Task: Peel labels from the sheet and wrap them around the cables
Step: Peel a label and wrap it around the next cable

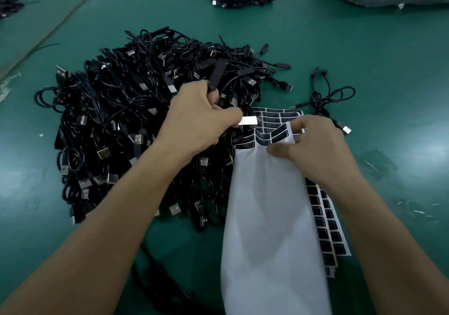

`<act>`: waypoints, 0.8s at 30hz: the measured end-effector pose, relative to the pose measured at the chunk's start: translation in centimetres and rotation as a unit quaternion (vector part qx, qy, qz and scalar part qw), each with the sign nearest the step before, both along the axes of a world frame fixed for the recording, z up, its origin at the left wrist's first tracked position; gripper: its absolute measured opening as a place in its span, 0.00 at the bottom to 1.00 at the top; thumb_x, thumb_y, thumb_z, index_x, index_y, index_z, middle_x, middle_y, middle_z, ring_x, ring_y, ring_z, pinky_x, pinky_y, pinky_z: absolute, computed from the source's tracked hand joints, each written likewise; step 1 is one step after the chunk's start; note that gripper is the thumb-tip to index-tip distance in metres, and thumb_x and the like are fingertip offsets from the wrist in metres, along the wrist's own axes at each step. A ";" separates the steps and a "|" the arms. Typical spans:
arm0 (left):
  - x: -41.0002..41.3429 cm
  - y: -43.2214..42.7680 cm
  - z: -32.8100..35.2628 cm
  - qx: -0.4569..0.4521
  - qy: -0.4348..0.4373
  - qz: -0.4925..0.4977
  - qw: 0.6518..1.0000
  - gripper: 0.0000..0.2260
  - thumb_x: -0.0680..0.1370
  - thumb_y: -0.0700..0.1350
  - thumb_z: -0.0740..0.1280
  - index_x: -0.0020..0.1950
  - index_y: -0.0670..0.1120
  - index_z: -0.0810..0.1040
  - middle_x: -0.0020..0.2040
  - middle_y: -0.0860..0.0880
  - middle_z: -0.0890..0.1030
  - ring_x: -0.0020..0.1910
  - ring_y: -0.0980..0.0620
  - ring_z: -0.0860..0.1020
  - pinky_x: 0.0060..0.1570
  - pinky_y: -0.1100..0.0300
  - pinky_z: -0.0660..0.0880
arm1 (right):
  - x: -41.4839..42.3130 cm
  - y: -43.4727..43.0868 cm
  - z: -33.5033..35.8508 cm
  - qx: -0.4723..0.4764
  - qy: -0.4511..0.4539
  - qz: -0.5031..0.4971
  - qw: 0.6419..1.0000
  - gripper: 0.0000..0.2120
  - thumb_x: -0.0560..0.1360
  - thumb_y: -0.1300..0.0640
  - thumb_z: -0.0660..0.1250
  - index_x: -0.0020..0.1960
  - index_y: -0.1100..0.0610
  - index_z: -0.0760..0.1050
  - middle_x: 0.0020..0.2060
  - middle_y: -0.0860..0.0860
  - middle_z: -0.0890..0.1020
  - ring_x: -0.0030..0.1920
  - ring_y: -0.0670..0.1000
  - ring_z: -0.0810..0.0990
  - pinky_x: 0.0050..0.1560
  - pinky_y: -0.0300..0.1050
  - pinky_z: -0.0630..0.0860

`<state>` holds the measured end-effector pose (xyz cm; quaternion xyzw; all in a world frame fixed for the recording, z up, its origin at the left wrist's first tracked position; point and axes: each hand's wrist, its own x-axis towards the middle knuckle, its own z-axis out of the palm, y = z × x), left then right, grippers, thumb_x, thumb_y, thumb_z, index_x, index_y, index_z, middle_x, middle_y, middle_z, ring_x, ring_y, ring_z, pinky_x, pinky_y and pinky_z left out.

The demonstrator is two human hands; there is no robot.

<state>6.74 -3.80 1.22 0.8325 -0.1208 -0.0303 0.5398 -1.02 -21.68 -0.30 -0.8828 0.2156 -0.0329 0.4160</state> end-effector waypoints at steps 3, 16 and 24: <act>-0.2 -0.3 -0.3 -0.021 0.036 -0.039 0.998 0.20 0.69 0.40 0.76 0.38 0.49 0.63 0.23 0.62 0.68 0.24 0.59 0.65 0.22 0.64 0.66 | -0.1 0.0 -0.3 -0.057 0.013 0.003 0.998 0.19 0.67 0.46 0.79 0.50 0.52 0.76 0.46 0.52 0.81 0.47 0.56 0.80 0.50 0.57 0.79; -1.0 -0.2 -0.6 -0.052 0.015 -0.029 0.998 0.23 0.72 0.39 0.75 0.38 0.49 0.59 0.39 0.43 0.85 0.30 0.51 0.71 0.23 0.61 0.67 | 0.2 0.7 0.3 0.214 -0.102 -0.001 0.971 0.15 0.76 0.53 0.72 0.32 0.57 0.81 0.25 0.50 0.81 0.22 0.45 0.73 0.23 0.35 0.68; -2.0 -1.4 -0.9 0.000 -0.108 -0.037 0.993 0.22 0.70 0.38 0.73 0.36 0.48 0.58 0.32 0.50 0.84 0.33 0.57 0.80 0.33 0.55 0.72 | 0.4 1.4 0.1 0.369 -0.050 -0.008 0.928 0.09 0.75 0.56 0.74 0.44 0.63 0.84 0.29 0.53 0.81 0.24 0.47 0.77 0.19 0.35 0.65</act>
